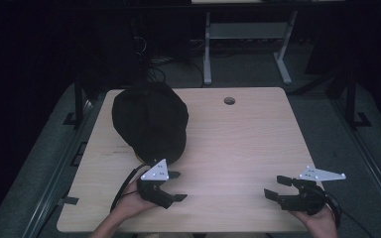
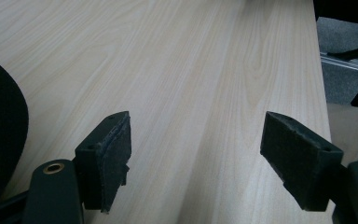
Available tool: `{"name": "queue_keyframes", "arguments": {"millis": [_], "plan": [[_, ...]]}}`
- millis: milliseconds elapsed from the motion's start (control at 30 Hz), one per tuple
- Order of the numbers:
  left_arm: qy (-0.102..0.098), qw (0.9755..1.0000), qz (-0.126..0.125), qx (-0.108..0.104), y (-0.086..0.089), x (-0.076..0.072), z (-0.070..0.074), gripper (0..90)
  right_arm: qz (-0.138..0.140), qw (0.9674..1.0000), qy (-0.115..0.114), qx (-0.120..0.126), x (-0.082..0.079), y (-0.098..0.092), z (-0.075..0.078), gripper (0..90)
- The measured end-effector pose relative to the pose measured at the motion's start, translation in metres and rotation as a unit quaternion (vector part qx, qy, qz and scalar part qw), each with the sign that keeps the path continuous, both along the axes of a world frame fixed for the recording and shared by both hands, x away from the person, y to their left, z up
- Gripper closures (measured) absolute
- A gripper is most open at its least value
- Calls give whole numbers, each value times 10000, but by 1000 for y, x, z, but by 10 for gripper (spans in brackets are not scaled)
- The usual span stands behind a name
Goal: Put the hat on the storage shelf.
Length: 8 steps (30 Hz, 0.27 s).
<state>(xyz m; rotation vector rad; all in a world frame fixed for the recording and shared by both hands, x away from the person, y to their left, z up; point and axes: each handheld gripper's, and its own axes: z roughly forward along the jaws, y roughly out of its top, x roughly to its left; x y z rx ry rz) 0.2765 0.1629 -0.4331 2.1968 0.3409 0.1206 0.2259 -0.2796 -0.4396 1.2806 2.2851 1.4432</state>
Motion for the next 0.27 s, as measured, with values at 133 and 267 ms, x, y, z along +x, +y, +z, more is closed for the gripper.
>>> {"name": "queue_keyframes", "arguments": {"millis": [133,267], "plan": [[37,10000,20,-82,1,1,1,243,-20,10000,9,45,-10,4,-7,184],[39,9999,23,-91,2,1,2,243,21,10000,-26,28,-12,8,-8,172]]}}
